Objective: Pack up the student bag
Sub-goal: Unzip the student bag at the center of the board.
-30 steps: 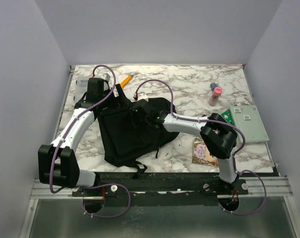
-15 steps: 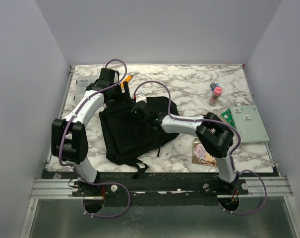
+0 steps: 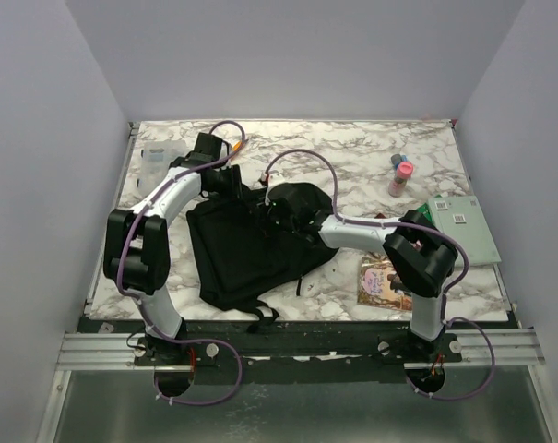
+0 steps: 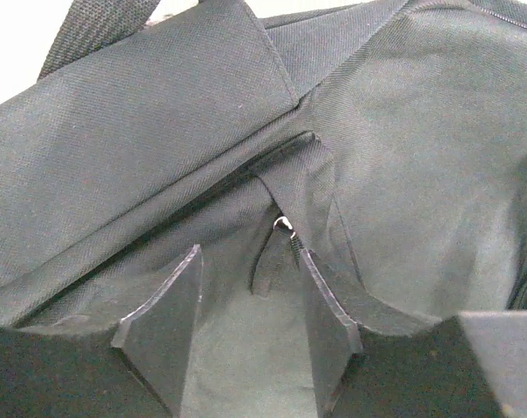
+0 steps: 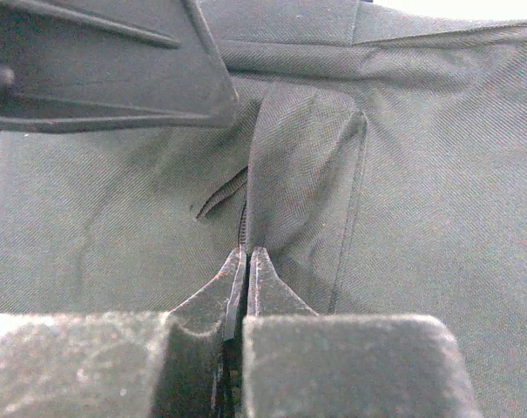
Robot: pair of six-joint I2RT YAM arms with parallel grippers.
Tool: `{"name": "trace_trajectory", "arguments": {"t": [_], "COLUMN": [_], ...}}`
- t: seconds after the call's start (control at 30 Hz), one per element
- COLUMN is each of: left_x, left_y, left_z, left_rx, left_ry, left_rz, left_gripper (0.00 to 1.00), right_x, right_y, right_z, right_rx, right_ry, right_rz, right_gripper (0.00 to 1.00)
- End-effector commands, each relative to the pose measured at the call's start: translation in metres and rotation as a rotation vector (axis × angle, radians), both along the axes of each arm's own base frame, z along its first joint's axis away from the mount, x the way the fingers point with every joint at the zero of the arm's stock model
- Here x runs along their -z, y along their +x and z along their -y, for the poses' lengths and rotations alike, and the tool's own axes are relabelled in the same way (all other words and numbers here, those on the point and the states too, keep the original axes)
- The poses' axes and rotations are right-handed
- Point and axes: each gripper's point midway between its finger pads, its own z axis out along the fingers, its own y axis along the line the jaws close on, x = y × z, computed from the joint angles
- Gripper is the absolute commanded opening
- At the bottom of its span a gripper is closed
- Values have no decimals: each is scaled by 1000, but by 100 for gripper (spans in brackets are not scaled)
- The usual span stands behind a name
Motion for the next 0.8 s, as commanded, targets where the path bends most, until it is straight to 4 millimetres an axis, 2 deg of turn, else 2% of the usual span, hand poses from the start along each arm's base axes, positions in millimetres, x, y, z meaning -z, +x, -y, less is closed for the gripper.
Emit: {"name": "trace_trajectory", "arguments": {"t": [0.0,0.13,0.23,0.33,0.43,0.57,0.77], "left_x": [-34,-48,-50,-41,-34,-35,-27], "left_y": [-10,-31,-42,-48,-55,-64,-67], "left_z": [2,3,8,16,27,39,34], "left_rx": [25,29,76,113,129,94,4], "left_ry": [-26,-63,4,58,16,-88,-196], "left_rz": [99,168,216,200,150,126,95], "left_gripper": [49,51,54,53,47,47,48], "right_x": [-31,-36,-47,-55,-58,-51,-53], "right_y": [-5,-7,-10,-7,-7,-16,-26], "right_z": [-7,-9,-13,-9,-10,-14,-7], "right_rx": [-75,-74,-71,-19,-9,-36,-25], "right_ry": [189,307,367,410,476,501,565], "right_rz": [-53,-161,-197,-226,-267,-318,-348], "right_gripper": [1,1,1,1,1,1,1]}}
